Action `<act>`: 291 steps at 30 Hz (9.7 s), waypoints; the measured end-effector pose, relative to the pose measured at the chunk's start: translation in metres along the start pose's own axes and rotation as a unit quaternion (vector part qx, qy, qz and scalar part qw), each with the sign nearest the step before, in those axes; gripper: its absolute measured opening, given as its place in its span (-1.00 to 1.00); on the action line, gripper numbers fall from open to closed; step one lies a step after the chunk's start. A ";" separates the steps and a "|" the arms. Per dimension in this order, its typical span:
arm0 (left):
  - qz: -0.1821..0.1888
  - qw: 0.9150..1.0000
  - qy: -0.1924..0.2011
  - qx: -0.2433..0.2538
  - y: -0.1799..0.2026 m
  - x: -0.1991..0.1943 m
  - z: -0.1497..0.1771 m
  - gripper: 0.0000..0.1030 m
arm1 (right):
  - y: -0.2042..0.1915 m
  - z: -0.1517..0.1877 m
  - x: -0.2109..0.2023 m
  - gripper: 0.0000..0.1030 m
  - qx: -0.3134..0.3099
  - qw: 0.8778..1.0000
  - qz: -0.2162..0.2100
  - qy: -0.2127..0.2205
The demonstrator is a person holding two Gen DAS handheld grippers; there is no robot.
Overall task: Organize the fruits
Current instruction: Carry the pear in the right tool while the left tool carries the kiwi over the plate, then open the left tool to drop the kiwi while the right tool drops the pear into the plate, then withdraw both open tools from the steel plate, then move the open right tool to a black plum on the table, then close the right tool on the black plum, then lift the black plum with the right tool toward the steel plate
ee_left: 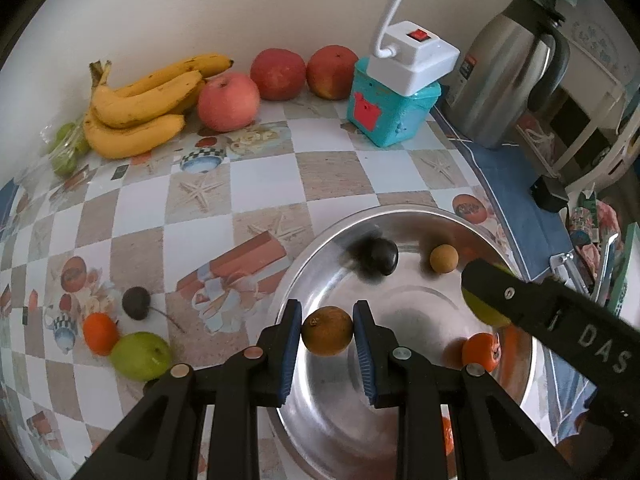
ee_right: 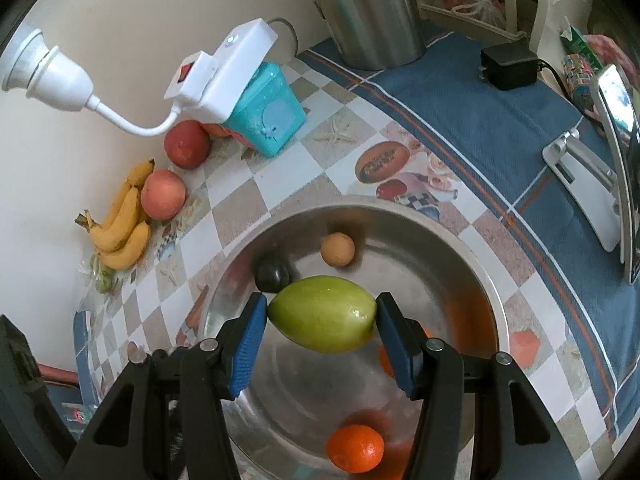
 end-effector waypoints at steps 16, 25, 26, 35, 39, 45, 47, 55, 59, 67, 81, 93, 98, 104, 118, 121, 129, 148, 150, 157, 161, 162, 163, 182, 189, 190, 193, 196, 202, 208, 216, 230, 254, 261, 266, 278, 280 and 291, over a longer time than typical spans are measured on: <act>-0.004 1.000 -0.018 0.012 -0.004 0.008 0.005 -0.44 | -0.007 0.004 0.014 0.12 -0.012 1.000 0.005 -0.016; -0.010 0.999 -0.031 0.016 -0.005 0.014 0.013 -0.44 | -0.005 0.009 0.021 0.12 -0.005 0.999 0.011 -0.034; -0.012 0.999 -0.033 0.016 -0.005 0.015 0.014 -0.44 | -0.006 0.010 0.022 0.12 -0.006 0.999 0.012 -0.035; -0.016 0.999 -0.045 0.015 -0.006 0.021 0.020 -0.43 | -0.006 0.017 0.035 0.13 -0.013 0.998 0.018 -0.059; -0.017 0.999 -0.047 0.016 -0.005 0.023 0.021 -0.41 | -0.007 0.017 0.036 0.13 -0.015 0.998 0.020 -0.060; -0.007 0.999 -0.043 0.015 -0.003 0.019 0.018 -0.21 | -0.007 0.017 0.036 0.13 -0.017 0.998 0.024 -0.064; -0.005 0.999 -0.041 0.015 -0.002 0.017 0.016 -0.13 | -0.007 0.016 0.035 0.13 -0.018 0.997 0.024 -0.064; -0.003 1.000 -0.027 0.007 -0.005 0.003 0.011 0.30 | -0.009 0.009 0.017 0.13 -0.022 0.999 0.021 -0.041; -0.011 1.000 -0.020 -0.003 -0.014 -0.005 0.009 0.32 | -0.008 0.006 0.009 0.13 -0.019 0.999 0.018 -0.028; -0.030 0.999 -0.012 -0.029 -0.033 -0.014 0.014 0.32 | -0.007 0.007 0.006 0.14 -0.024 0.999 0.028 -0.028; -0.056 0.997 0.027 -0.047 -0.058 -0.034 0.020 1.00 | -0.009 0.017 0.005 0.53 -0.043 0.998 0.031 -0.037; -0.056 0.994 0.069 -0.058 -0.071 -0.050 0.020 1.00 | -0.017 0.024 -0.002 0.77 -0.077 0.996 0.046 -0.010; -0.064 0.993 0.084 -0.056 -0.076 -0.057 0.024 1.00 | -0.023 0.025 -0.003 0.77 -0.086 0.995 0.042 0.001; -0.072 0.991 0.093 -0.061 -0.085 -0.064 0.029 1.00 | -0.034 0.029 0.000 0.77 -0.106 0.994 0.037 0.006; -0.144 0.982 0.104 -0.064 -0.115 -0.082 0.027 1.00 | -0.057 0.036 -0.006 0.77 -0.146 0.988 0.024 0.042; -0.147 0.981 0.103 -0.076 -0.125 -0.084 0.028 1.00 | -0.064 0.040 -0.005 0.77 -0.157 0.986 0.024 0.042; -0.171 0.975 0.100 -0.105 -0.143 -0.086 0.031 1.00 | -0.073 0.042 -0.013 0.77 -0.140 0.987 0.022 0.075; -0.214 0.961 0.055 -0.165 -0.192 -0.096 0.040 1.00 | -0.092 0.053 -0.013 0.77 -0.154 0.985 0.004 0.076; -0.218 0.959 0.058 -0.169 -0.198 -0.100 0.039 1.00 | -0.099 0.058 -0.013 0.76 -0.166 0.984 -0.014 0.069; -0.217 0.954 0.067 -0.195 -0.219 -0.112 0.042 1.00 | -0.132 0.077 -0.017 0.73 -0.214 0.973 -0.044 0.069; -0.209 0.954 0.068 -0.202 -0.224 -0.114 0.042 1.00 | -0.147 0.086 -0.016 0.60 -0.231 0.969 -0.061 0.061; -0.206 0.955 0.066 -0.203 -0.224 -0.112 0.043 1.00 | -0.152 0.089 -0.015 0.49 -0.239 0.967 -0.066 0.058; -0.204 0.955 0.062 -0.205 -0.225 -0.110 0.044 1.00 | -0.154 0.091 -0.014 0.48 -0.244 0.966 -0.069 0.055; -0.176 0.958 0.001 -0.228 -0.236 -0.067 0.059 0.99 | -0.171 0.128 0.024 0.47 -0.289 0.956 -0.044 -0.015; -0.175 0.954 -0.003 -0.243 -0.245 -0.064 0.062 0.99 | -0.171 0.135 0.036 0.47 -0.296 0.954 -0.036 -0.038; -0.173 0.954 -0.006 -0.244 -0.246 -0.063 0.063 0.99 | -0.171 0.136 0.037 0.47 -0.297 0.953 -0.034 -0.039; -0.166 0.956 -0.012 -0.243 -0.247 -0.060 0.064 0.99 | -0.171 0.138 0.040 0.47 -0.300 0.952 -0.030 -0.046; -0.162 0.956 -0.014 -0.243 -0.249 -0.059 0.064 0.99 | -0.169 0.140 0.044 0.47 -0.301 0.952 -0.024 -0.054; -0.156 0.954 -0.014 -0.256 -0.258 -0.060 0.067 0.99 | -0.170 0.144 0.051 0.47 -0.309 0.949 -0.014 -0.059; -0.152 0.951 -0.008 -0.271 -0.268 -0.065 0.069 0.99 | -0.177 0.150 0.056 0.47 -0.331 0.942 -0.007 -0.055; -0.144 0.950 -0.012 -0.277 -0.271 -0.062 0.069 0.99 | -0.192 0.164 0.058 0.29 -0.384 0.923 0.017 -0.029; -0.137 0.950 -0.009 -0.280 -0.271 -0.063 0.069 0.99 | -0.197 0.170 0.059 0.19 -0.412 0.911 0.030 -0.005; -0.129 0.950 -0.008 -0.284 -0.268 -0.066 0.069 0.99 | -0.199 0.172 0.056 -0.40 -0.404 0.915 0.009 -0.008; -0.130 0.952 -0.006 -0.278 -0.266 -0.068 0.068 0.99 | -0.198 0.170 0.056 -0.47 -0.397 0.918 0.004 -0.012; -0.135 0.953 0.001 -0.270 -0.263 -0.070 0.065 0.99 | -0.197 0.168 0.055 -0.49 -0.389 0.921 -0.001 -0.017; -0.157 0.961 0.014 -0.228 -0.242 -0.074 0.055 0.98 | -0.191 0.156 0.028 -0.49 -0.327 0.944 -0.042 -0.026; -0.161 0.962 0.016 -0.218 -0.237 -0.074 0.053 0.98 | -0.188 0.151 0.022 -0.49 -0.310 0.949 -0.043 -0.025; -0.127 0.973 0.014 -0.191 -0.203 -0.066 0.047 0.97 | -0.167 0.121 -0.002 -0.49 -0.273 0.962 -0.017 0.025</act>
Point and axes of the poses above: each gripper's, at about its wrist camera, not at the fingertips, and x roughly the way its jaws point, y to its right, z to its underside, the point moved 4 cm from there along x, roughly the way its jaws point, and after that the axes turned 8 degrees about z, right-handed, at the moved point
